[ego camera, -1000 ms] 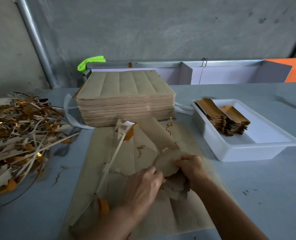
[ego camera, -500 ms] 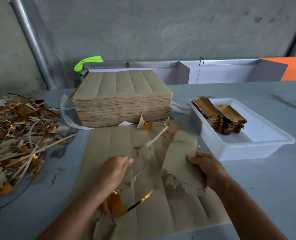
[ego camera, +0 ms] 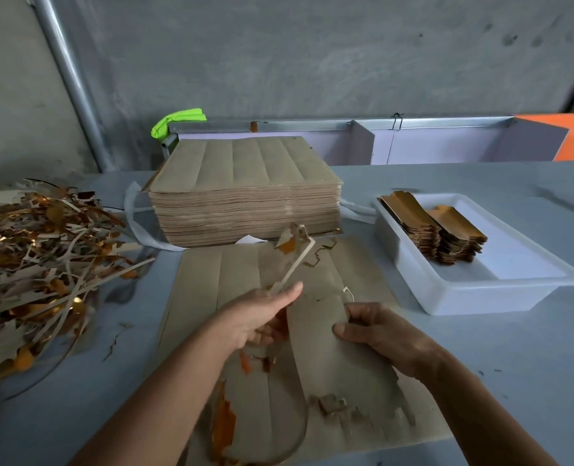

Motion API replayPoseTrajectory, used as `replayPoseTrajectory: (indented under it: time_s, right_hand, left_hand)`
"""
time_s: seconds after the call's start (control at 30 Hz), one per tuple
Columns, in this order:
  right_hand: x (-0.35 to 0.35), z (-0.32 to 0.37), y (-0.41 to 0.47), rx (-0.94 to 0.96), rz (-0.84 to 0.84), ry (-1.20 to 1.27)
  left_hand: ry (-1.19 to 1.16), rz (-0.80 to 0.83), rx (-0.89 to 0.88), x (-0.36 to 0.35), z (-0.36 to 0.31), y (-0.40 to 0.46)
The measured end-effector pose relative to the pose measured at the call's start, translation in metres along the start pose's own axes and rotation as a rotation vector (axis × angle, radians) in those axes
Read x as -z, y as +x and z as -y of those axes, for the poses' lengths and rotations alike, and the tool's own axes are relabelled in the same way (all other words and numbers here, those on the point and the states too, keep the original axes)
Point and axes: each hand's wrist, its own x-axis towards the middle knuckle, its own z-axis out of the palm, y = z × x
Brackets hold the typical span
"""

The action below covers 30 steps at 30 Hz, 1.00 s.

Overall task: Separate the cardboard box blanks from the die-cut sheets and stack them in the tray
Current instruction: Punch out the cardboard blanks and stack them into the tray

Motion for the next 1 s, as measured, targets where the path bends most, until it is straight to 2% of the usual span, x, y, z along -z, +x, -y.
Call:
replayPoseTrajectory:
  time_s: [0.1,0.23,0.3,0.37,0.47,0.77,0.9,1.0]
  right_hand:
    - [-0.006,0.004,-0.001,-0.01,0.039,-0.099]
    - [-0.007,0.005,0.0,-0.047,0.03,-0.155]
    - [-0.008,0.005,0.001,-0.064,-0.051,-0.048]
    - [-0.007,0.003,0.004,-0.119,-0.217,0.099]
    - [-0.006,-0.001,0.005,-0.205,-0.34,0.239]
    - [0.003,-0.004,0.0,-0.143,-0.441,0.496]
    - [0.012,-0.012,-0.001,-0.14,-0.573,0.482]
    - [0.021,-0.016,-0.001,-0.08,-0.708,0.398]
  left_hand:
    - [-0.305,-0.023,0.099,-0.01,-0.003,0.017]
    - [-0.473,0.042,0.034,-0.012,-0.01,0.025]
    - [-0.696,-0.03,-0.07,-0.012,-0.009,0.028]
    - [-0.907,-0.091,-0.164,-0.008,-0.007,0.03]
    - [-1.046,-0.12,-0.136,0.0,0.0,0.031]
    - [-1.107,-0.272,-0.174,0.02,0.0,0.032]
    - [-1.009,-0.271,-0.154,0.036,0.003,0.025]
    - [-0.893,-0.235,-0.233,0.05,0.007,0.017]
